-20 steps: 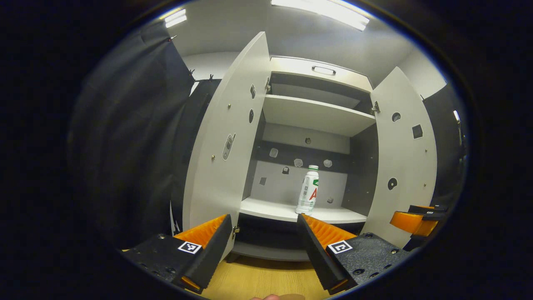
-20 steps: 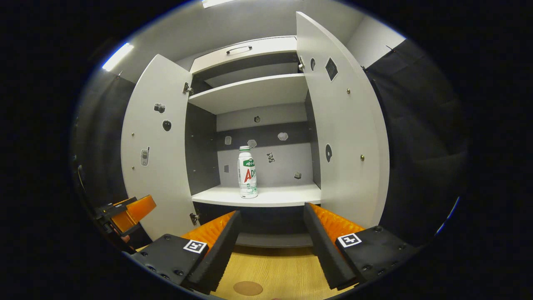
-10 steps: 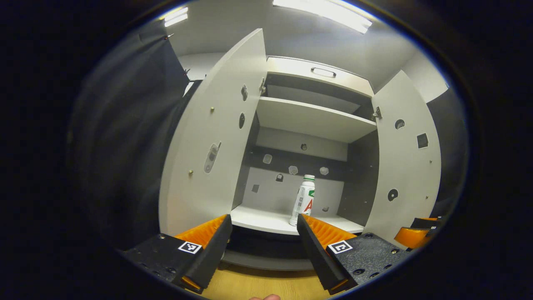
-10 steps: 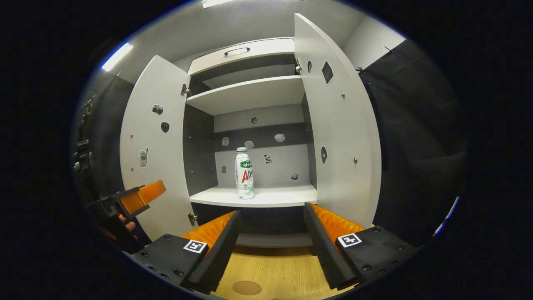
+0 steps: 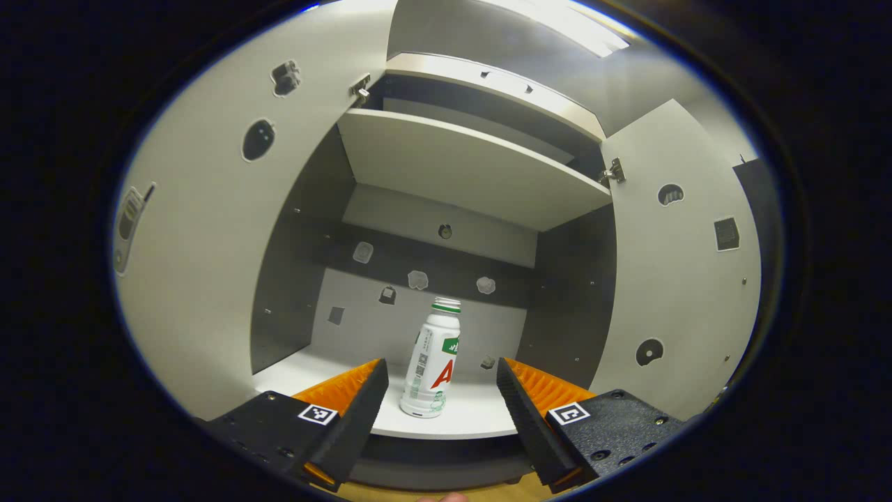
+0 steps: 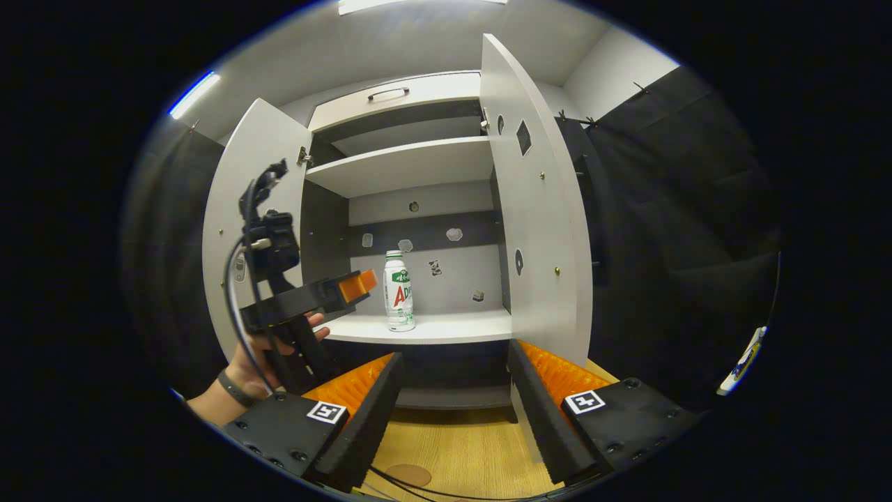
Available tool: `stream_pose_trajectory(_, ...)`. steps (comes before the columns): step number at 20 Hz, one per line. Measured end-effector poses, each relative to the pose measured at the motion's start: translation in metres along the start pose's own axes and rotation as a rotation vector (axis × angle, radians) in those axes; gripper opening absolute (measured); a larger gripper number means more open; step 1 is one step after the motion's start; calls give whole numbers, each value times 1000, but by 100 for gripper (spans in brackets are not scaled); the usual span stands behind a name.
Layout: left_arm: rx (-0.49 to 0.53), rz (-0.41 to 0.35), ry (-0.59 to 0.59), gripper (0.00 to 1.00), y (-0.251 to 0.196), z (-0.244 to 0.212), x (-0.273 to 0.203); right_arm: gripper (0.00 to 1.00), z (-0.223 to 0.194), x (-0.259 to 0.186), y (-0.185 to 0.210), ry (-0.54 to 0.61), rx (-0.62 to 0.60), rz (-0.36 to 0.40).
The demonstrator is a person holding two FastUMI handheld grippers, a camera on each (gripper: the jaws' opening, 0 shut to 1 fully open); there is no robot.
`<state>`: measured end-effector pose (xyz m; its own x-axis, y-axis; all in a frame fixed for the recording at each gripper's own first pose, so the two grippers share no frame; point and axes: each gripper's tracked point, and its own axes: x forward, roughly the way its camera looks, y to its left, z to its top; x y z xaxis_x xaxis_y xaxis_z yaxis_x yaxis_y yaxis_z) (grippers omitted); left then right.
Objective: Grasp the bottle in the cabinet with the left hand and place it on the coaster, then close the right door with the right hand and the left door with the left hand.
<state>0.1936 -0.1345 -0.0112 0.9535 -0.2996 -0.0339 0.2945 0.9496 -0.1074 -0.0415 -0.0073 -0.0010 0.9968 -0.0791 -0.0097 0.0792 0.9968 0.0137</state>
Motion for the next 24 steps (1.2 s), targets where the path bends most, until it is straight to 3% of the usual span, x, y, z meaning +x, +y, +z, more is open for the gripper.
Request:
stream_pose_trajectory(2, 9, -20, 12, 95, -5, -7, 30, 98, -1, -3, -1, 6, 13, -8)
stream_pose_trajectory(4, 39, 8, 22, 98, 1, -18, 54, 98, -3, -3, -3, 16, 24, -17)
stream_pose_trajectory(6, 37, 24, 44, 95, 4, -29, 74, 98, -3, -4, -9, 18, 28, -35)
stream_pose_trajectory(14, 79, 61, 31, 98, 9, -37, 120, 98, 2, -5, -24, 12, 38, -81)
stream_pose_trajectory(16, 94, 72, 34, 92, 14, -37, 118, 98, 1, -6, -26, 13, 42, -84)
stream_pose_trajectory(18, 75, 66, 27, 69, 14, -35, 116, 100, -1, -8, -26, 17, 52, -82)
stream_pose_trajectory(24, 71, 25, 3, 67, 16, -16, 68, 98, -1, -10, -24, 19, 50, -66)
